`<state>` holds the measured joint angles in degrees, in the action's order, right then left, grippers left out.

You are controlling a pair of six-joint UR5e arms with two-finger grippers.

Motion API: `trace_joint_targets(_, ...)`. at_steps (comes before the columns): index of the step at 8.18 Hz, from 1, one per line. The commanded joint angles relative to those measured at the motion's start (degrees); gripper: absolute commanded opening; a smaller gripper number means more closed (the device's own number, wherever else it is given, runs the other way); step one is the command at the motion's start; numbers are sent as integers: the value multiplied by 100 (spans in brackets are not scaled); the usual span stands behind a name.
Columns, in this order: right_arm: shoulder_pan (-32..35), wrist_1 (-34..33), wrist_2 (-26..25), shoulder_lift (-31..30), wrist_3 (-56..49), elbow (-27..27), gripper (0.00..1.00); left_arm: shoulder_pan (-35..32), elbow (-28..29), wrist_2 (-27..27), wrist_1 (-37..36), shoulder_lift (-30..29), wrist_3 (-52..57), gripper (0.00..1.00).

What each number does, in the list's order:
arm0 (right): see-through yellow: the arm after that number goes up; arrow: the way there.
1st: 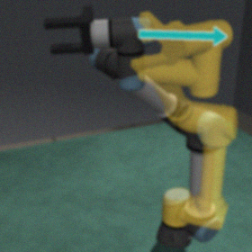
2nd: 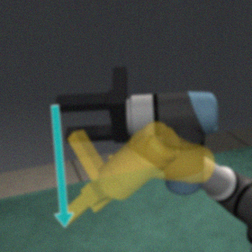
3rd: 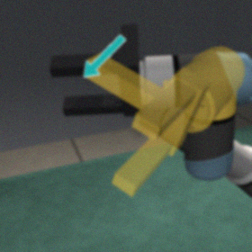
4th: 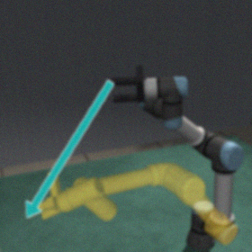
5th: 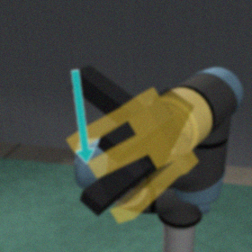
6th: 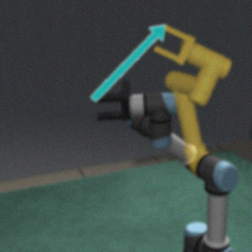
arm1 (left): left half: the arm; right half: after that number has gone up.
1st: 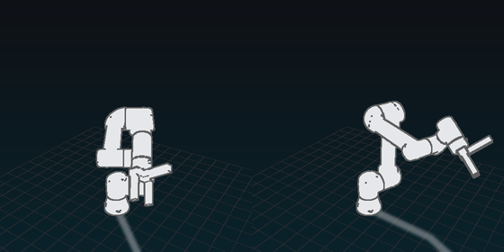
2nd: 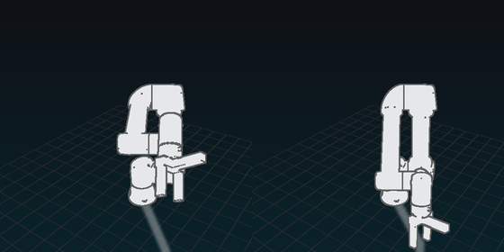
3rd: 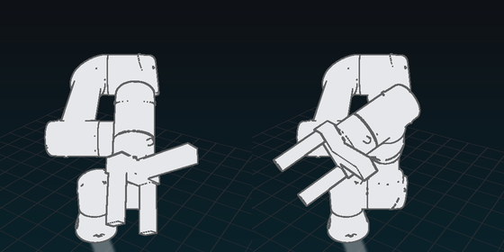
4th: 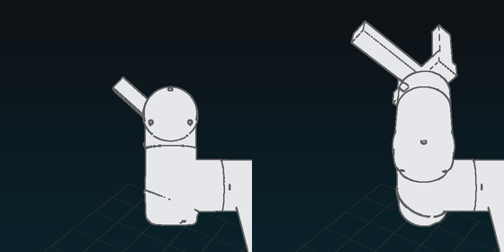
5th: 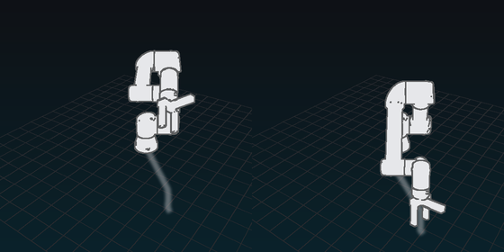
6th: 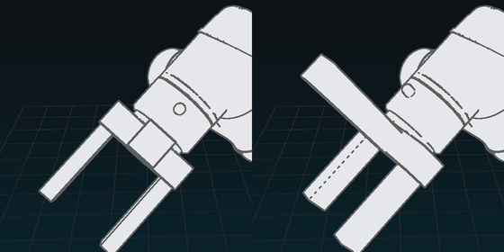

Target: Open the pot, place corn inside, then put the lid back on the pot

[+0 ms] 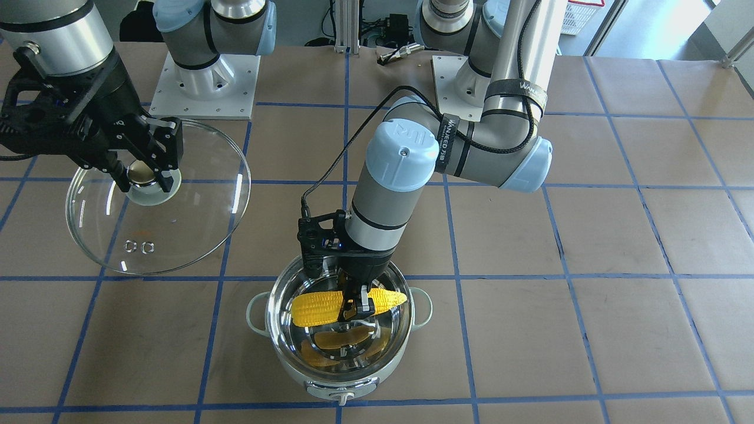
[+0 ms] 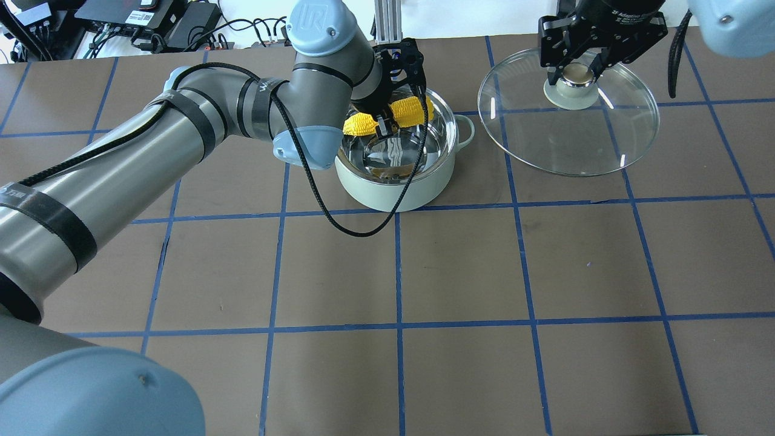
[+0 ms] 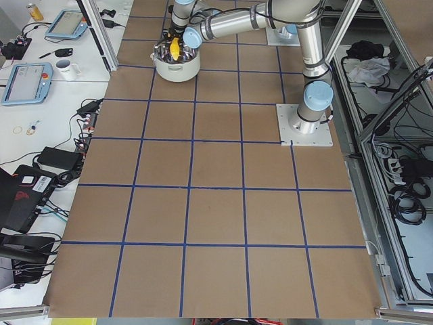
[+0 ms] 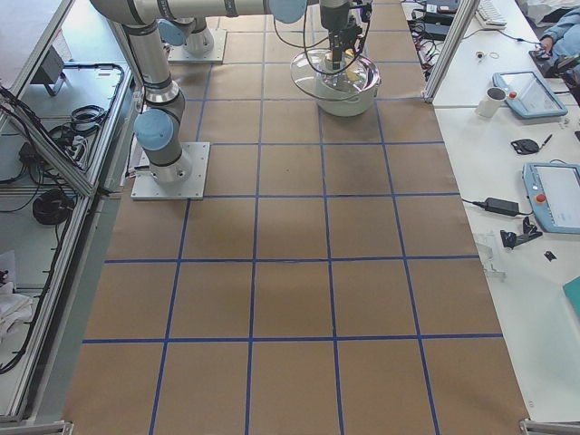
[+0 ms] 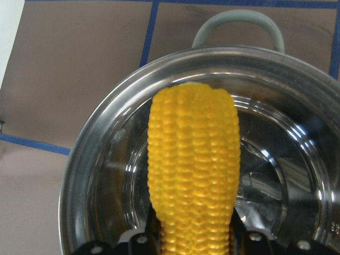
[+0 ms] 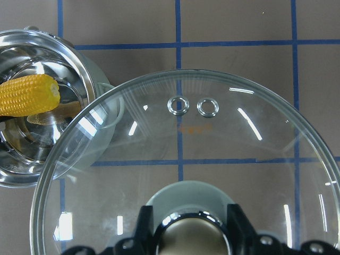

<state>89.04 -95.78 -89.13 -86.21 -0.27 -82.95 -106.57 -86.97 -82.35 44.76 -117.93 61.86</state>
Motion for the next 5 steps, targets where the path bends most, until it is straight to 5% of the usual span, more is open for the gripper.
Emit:
trace_joint_targets(1,-9,146,-34,-202,105,25,33,-4,5,0,-2,94,-323,100)
trace_joint_targets(4,35,235,-35,-28,175,332,34,39,5,-35,58,383,-1303,100)
trace_joint_targets(5,78,191,-51,94,124,367,34,74,5,-18,755,698,-2013,100)
